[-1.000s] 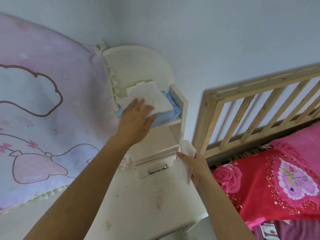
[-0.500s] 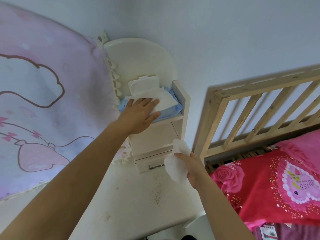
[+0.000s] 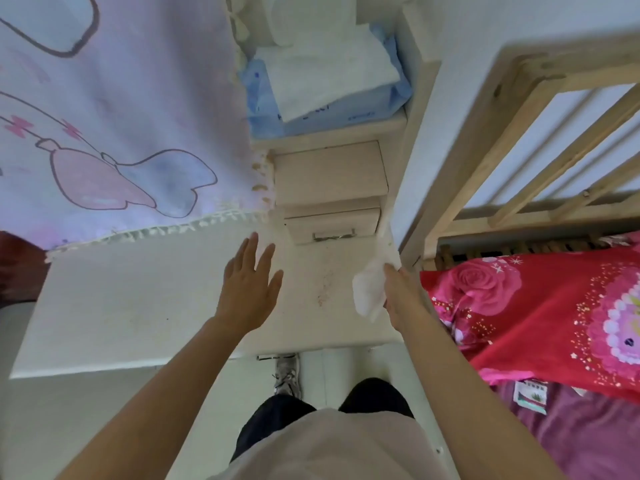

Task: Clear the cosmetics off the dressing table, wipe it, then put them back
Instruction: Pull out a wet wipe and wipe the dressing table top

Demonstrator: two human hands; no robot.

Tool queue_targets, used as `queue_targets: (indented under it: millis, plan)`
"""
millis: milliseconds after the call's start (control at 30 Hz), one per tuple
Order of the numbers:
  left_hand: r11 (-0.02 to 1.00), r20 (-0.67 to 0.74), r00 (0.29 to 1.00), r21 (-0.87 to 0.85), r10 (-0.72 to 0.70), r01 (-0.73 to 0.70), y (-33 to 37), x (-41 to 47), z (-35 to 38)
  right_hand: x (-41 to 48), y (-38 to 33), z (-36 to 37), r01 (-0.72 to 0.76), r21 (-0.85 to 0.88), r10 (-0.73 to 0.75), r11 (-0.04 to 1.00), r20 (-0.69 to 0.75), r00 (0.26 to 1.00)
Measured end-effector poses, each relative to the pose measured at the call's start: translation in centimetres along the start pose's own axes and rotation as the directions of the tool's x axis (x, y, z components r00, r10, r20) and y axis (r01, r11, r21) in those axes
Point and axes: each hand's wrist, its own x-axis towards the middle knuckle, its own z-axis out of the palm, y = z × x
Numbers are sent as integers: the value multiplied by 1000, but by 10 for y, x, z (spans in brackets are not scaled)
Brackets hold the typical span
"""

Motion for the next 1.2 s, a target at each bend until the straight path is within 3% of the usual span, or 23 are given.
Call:
queue_targets:
  millis: [100,167,233,333,400,433,533,567,600,700,767,833,900,1000,1067,1100,1200]
  plan:
    - [991,318,940,101,-119,92,-17,-32,43,7,21,-7,163,-280,-209,946,-142,968]
    - [985,435,886,127,-161,117,-23,-46,62,13,35,-11,321,-494,-439,808,-142,887]
    - [986,481,862,125,-160,113,-28,-52,76,20,61,-11,382,-662,-542,645,-44,839]
    - [992,487,867,116,-105,55,-40,-47,93,25,113,-6,310,-871,-327,381,187,926]
    - [994,459,885,103,-74,30,-50,-37,106,27,146,-4,316,-927,-258,204,260,930]
    - [995,435,898,102,-65,22,-55,-31,110,28,156,-2,316,-929,-307,195,248,919]
    - [996,364,928,66,-79,59,-71,-15,122,37,162,11,191,-891,-438,413,-10,899]
    - [996,344,935,49,-87,75,-74,-13,124,38,161,18,146,-883,-464,447,-89,881]
    - [996,321,943,34,-88,81,-77,-12,124,38,159,27,134,-902,-508,411,-105,855]
    - [998,274,960,25,-56,51,-89,-15,132,38,166,74,332,-919,-593,213,149,791]
    - [999,242,970,26,-27,22,-97,-14,135,40,163,108,464,-858,-587,218,265,765]
    - [1000,191,982,12,0,-3,-101,-13,137,43,150,131,518,-789,-587,331,258,768]
    - [1000,132,991,-11,21,-20,-107,-13,141,46,134,140,560,-688,-662,461,153,733]
    - [999,50,998,-29,34,-33,-111,-12,149,58,105,120,610,-627,-821,484,-84,565]
    - [999,-1,1000,-39,29,-29,-111,-12,154,79,90,93,553,-668,-841,499,-217,496]
    - [999,-25,999,-41,28,-29,-110,-13,157,91,86,80,484,-697,-815,530,-262,516]
    - [999,-70,997,-29,22,-24,-112,-14,163,115,94,62,186,-766,-637,615,-344,690]
